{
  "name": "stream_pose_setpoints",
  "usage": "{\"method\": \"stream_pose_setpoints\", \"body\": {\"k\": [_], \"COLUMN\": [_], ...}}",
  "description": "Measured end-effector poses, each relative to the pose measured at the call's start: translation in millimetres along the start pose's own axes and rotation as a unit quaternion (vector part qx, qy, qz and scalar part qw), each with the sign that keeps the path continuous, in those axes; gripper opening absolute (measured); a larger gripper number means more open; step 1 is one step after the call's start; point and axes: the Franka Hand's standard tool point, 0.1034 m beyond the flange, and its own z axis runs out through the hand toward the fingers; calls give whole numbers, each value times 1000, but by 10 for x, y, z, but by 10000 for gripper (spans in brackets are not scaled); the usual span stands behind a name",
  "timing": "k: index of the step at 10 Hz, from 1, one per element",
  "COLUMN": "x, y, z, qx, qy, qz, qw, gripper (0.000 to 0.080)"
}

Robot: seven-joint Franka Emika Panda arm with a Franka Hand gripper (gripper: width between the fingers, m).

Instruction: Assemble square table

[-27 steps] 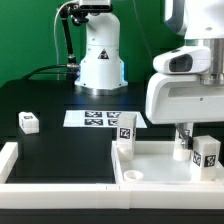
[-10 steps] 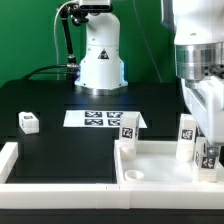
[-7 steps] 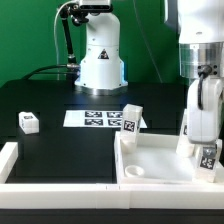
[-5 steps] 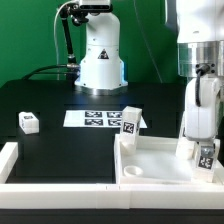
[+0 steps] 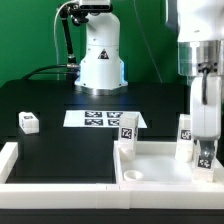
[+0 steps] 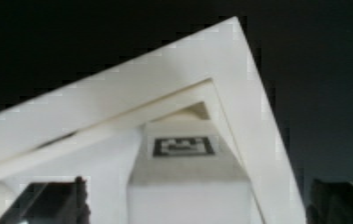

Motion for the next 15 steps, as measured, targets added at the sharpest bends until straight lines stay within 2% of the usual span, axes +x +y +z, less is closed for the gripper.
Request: {"method": "stream_pose_setpoints", "body": {"k": [1,2,3,4,9,10,12,13,14,15], "x": [177,385,524,525,535,713,1295,1440,1494,1484], "y": [-2,-20,-87,-87,-72,-53,177,243,306,299], "z": [-165,-334,-431,-417,-390,-441,-673,-693,-648,-647], "qx": [10,14,19,15,15,32,49,51,50,49], "qy": [-4,-7,-8,-6,-4,-2,0,7,15,16], "qz": [-32,-57,-59,-60,-66,-132,-207,-253,-295,-320], "qw": [999,998,998,998,998,991,977,966,954,946], "gripper": [640,640,648,648,649,649,649,649,649,649]}}
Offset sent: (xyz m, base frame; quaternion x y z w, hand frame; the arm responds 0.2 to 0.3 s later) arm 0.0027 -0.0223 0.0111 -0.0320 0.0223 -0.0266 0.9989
